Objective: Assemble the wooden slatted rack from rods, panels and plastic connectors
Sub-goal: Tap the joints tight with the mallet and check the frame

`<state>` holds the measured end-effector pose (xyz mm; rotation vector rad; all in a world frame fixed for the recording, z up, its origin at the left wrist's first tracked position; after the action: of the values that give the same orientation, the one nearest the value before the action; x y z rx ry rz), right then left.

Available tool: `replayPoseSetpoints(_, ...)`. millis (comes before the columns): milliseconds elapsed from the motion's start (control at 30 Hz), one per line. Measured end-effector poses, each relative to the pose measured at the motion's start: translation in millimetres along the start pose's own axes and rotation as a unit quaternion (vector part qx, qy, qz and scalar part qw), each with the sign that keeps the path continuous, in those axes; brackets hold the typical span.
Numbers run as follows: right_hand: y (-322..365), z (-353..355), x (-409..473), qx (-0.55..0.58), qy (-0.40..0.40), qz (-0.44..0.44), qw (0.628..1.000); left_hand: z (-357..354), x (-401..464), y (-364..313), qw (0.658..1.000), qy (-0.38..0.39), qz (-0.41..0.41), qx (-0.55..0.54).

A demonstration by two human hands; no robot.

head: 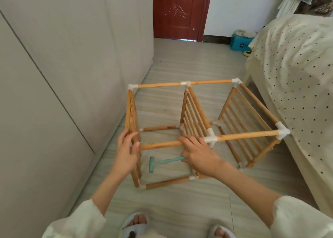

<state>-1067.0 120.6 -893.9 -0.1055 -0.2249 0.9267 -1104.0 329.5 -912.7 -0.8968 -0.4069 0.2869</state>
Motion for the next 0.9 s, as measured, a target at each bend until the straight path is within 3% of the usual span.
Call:
replayPoseSetpoints(100, -9.7, 8.6, -31.1, 0.014, -0.029, 0.0, 0.999, -1.0, 3.1, 2.7, 0.991, -0.042, 0.022, 0.123)
replayPoseSetpoints(200, -35.5, 9.4, -74.0, 0.098, -0.033, -0.145, 0.984, -6.3, 0.1, -21.4, 0.968, -0.08, -0.063, 0.228)
replayPoseSetpoints(300, -56.5, 0.3, -102.2, 0.209, -0.057, -0.284, 0.934, -42.6, -8.7, -51.6, 0.951, 0.006, -0.177, 0.255)
replayPoseSetpoints(367, -65.5, 8.6, -104.5, 0.289, -0.092, -0.336, 0.892, -70.4, -18.7, -59.4, 0.929, 0.078, -0.205, 0.299)
replayPoseSetpoints(433, -74.5, 39.2, -103.3, 0.309, -0.205, -0.357, 0.857, -82.0, -19.9, -58.5, 0.915, 0.09, -0.197, 0.34)
replayPoseSetpoints(500, -76.2, 67.4, -113.4, 0.326, -0.357, -0.381, 0.788, -84.2, -18.3, -55.4, 0.912, 0.095, -0.184, 0.355)
replayPoseSetpoints(533, -72.8, 65.5, -120.8, 0.327, -0.381, -0.409, 0.763, -84.6, -17.5, -54.5, 0.908, 0.098, -0.188, 0.361)
replayPoseSetpoints(567, -66.3, 52.9, -124.8, 0.323, -0.346, -0.439, 0.764, -85.1, -17.7, -54.7, 0.904, 0.106, -0.196, 0.365)
replayPoseSetpoints(633, -48.6, 9.0, -126.9, 0.296, -0.107, -0.467, 0.826, -84.4, -17.9, -56.8, 0.905, 0.106, -0.202, 0.36)
replayPoseSetpoints(667, -48.1, -4.0, -130.9, 0.306, -0.059, -0.474, 0.824, -84.3, -17.5, -57.4, 0.906, 0.1, -0.202, 0.358)
replayPoseSetpoints(700, -53.8, -3.8, -132.7, 0.325, -0.086, -0.484, 0.808, -84.6, -17.3, -56.8, 0.907, 0.097, -0.2, 0.359)
replayPoseSetpoints(800, -63.9, 37.7, -137.6, 0.364, -0.328, -0.478, 0.729, -84.7, -16.0, -57.7, 0.91, 0.089, -0.202, 0.351)
replayPoseSetpoints(833, -61.4, 40.3, -135.7, 0.368, -0.338, -0.469, 0.728, -85.1, -16.0, -57.8, 0.908, 0.104, -0.194, 0.356)
replayPoseSetpoints(867, -56.6, 31.9, -130.4, 0.381, -0.286, -0.476, 0.739, -85.3, -16.2, -57.1, 0.906, 0.118, -0.182, 0.362)
replayPoseSetpoints(900, -48.6, 12.6, -125.6, 0.382, -0.172, -0.486, 0.767, -85.6, -16.6, -56.9, 0.906, 0.13, -0.171, 0.365)
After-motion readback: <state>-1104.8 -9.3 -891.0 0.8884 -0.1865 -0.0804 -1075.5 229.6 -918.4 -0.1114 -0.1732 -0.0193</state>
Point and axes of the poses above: each hand's wrist, its own x-axis towards the middle knuckle, its own z-axis out of the back of the hand, y = z × x, the point moved 6 cm from there along x, towards the middle knuckle, and after that the axes turned 7 degrees about -y, right-handed, at the moved point
